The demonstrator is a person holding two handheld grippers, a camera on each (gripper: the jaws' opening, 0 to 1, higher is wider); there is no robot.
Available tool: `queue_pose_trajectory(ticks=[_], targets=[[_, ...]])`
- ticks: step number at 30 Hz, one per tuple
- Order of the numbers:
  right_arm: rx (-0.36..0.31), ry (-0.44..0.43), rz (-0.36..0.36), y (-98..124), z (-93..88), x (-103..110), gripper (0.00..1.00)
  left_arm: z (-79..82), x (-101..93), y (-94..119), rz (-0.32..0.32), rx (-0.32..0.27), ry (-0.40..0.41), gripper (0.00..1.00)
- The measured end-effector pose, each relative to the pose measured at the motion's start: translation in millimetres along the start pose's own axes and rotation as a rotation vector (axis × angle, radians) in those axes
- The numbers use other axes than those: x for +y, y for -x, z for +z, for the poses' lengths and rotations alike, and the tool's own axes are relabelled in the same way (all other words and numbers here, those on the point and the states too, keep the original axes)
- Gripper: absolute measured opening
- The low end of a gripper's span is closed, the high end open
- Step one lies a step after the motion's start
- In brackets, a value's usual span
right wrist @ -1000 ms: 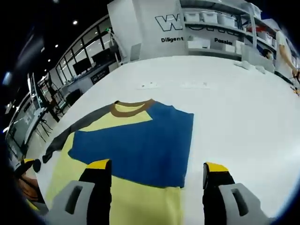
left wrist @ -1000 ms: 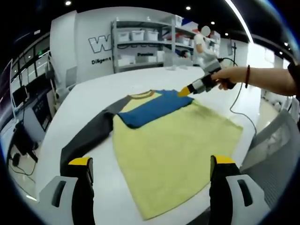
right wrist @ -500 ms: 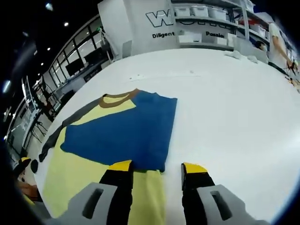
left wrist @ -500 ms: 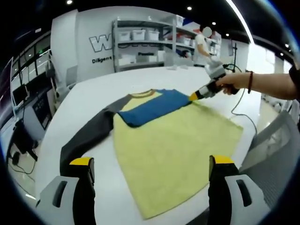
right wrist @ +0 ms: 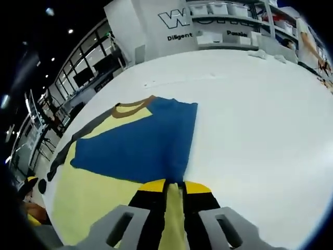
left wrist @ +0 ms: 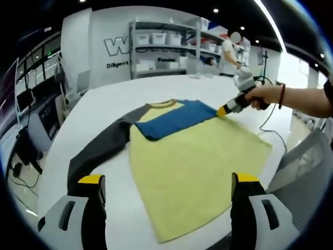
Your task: Fold the garment on the visible template until the final outline fits inside the template.
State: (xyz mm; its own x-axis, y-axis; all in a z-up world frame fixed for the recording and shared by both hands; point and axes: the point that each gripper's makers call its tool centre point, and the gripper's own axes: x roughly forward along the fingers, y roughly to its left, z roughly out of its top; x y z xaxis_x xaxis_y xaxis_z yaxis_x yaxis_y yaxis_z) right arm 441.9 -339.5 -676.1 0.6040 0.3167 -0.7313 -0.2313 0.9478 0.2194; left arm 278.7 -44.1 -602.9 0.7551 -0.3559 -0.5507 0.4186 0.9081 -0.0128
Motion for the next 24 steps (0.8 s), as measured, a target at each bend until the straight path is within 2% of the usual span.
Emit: queue_pose_trajectory(ticks=[6,14,17,24], targets=[[0.027,0.026,0.004,-2,0.8,-2,0.02,-3.5,-3.1,-1,-0.01,0.021,-0.014,0.96],[0.055,0.077,-0.032,2,1.6,-14,0.01,-3.1,-2.0,-1,-0.005,0.019,-0.012,0.96],[0.057,0.068,-0.045,4,1.5,-21,0.01,-4.0,-2.0,-1,-0.006,0.024,-0.014,0.96],[0.064,-0.013,-0.046,13,-3.4,-36,0.01,-3.7,-0.9,-1,-0.003,0.021,-0.012,0.96]])
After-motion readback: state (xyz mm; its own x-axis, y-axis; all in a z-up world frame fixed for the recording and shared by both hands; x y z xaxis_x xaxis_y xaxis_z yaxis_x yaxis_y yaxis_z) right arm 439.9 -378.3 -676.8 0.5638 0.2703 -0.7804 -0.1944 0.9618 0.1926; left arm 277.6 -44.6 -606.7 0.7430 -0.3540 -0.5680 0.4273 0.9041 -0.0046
